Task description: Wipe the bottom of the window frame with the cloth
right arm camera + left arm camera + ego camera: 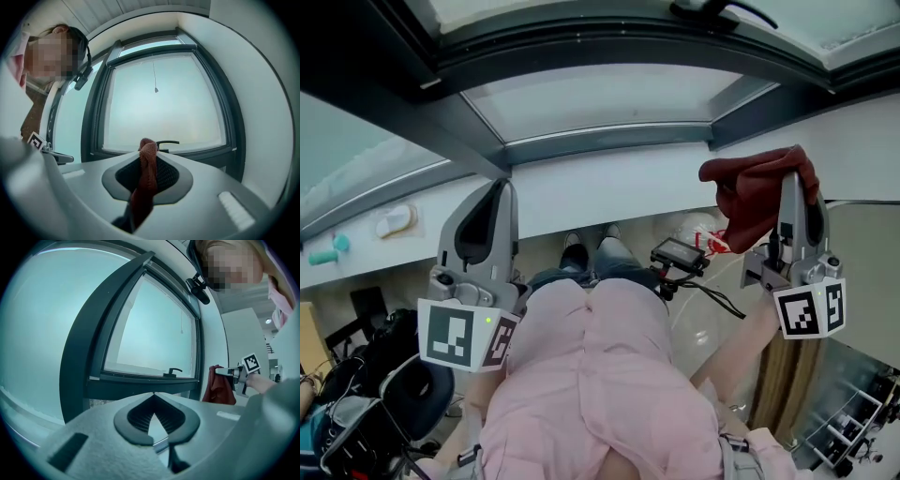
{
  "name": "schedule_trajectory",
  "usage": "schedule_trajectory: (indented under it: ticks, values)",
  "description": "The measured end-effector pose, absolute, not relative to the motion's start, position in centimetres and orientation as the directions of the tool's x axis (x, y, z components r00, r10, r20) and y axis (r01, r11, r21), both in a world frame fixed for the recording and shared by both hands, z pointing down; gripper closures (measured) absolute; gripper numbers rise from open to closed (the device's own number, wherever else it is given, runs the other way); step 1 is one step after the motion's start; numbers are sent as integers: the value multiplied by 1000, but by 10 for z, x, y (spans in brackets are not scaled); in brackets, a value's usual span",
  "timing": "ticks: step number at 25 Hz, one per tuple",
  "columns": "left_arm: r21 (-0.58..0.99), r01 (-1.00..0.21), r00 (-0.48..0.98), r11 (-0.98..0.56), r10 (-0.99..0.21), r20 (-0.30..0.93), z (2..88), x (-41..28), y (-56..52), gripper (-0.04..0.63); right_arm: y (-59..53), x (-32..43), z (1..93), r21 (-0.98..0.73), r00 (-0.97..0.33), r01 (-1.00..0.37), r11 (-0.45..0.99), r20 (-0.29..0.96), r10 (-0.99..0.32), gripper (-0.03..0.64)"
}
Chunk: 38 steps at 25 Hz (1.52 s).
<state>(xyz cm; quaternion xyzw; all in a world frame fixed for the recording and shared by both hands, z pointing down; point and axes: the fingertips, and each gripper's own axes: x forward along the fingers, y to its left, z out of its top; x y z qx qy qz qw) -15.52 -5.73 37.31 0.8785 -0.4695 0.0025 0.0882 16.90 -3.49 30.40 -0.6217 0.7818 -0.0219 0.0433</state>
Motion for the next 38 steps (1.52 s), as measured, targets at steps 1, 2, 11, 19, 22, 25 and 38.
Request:
schedule_trajectory:
  ticks: [1,2,11,19,22,25,38]
  values:
    - [157,-822,564,-547,-821,94,376,-155,-57,598,-38,173,306,-68,-204,-976,205,-22,-979,568]
    - [163,-819,569,-550,-815,107,380,-154,-55,597,-42,177,310,-48,-185,-982,184,3,-983,568]
    - [172,-817,571,-551,-814,107,372,-136,-78,597,-181,190,300,137,-134,-980,147,105,-985,568]
    - [177,-872,478,-456,-872,109,362,-111,-97,598,-267,177,323,204,-207,-941,271,288,-935,568]
    - [179,-884,453,-431,-886,104,360,-91,-108,597,-283,188,326,229,-215,-927,296,321,-922,568]
    - [187,-889,440,-418,-893,93,358,-65,-116,598,-291,208,333,232,-221,-920,316,358,-907,569]
    - [188,-875,466,-447,-881,75,361,44,-124,597,-300,227,336,297,-327,-846,444,369,-870,568]
